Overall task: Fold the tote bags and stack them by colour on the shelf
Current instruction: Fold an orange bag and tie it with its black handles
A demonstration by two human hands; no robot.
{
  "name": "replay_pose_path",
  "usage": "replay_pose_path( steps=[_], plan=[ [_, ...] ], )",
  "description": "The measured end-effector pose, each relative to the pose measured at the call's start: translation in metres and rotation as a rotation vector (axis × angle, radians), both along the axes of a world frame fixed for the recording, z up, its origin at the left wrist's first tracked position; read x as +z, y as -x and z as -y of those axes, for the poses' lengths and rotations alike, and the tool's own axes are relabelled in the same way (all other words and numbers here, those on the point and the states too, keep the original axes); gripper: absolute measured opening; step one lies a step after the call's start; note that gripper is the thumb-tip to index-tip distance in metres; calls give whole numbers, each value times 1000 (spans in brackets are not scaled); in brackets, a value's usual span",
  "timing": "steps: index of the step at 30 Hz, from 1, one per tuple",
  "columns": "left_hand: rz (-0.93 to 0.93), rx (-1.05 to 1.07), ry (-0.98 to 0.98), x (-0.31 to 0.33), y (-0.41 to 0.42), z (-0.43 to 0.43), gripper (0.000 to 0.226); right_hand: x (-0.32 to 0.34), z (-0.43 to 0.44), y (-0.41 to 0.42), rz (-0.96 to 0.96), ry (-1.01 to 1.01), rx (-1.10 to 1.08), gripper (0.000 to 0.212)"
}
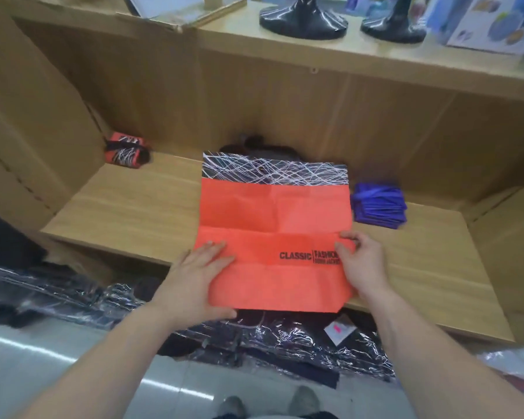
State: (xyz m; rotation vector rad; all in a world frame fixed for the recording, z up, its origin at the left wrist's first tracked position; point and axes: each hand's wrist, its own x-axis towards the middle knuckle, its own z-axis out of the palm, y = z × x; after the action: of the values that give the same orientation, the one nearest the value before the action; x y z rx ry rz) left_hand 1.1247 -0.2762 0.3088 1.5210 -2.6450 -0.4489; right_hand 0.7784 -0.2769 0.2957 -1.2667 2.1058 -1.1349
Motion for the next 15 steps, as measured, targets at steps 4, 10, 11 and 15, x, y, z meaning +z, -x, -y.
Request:
replay_pose_path(
  steps=[4,10,11,15],
  plan=[
    [-46,-21,28,-7,-11,6,115,6,-7,2,-337,2,65,32],
    [-58,-95,46,-16,-21,6,125,12,-55,4,-454,-204,685,78],
    [-61,-107,54,-19,-24,7,122,13,-61,5,-515,-287,765,91],
    [-327,-93,-25,-19,-33,13,80,11,-69,16,-590,-304,861,98]
  ],
)
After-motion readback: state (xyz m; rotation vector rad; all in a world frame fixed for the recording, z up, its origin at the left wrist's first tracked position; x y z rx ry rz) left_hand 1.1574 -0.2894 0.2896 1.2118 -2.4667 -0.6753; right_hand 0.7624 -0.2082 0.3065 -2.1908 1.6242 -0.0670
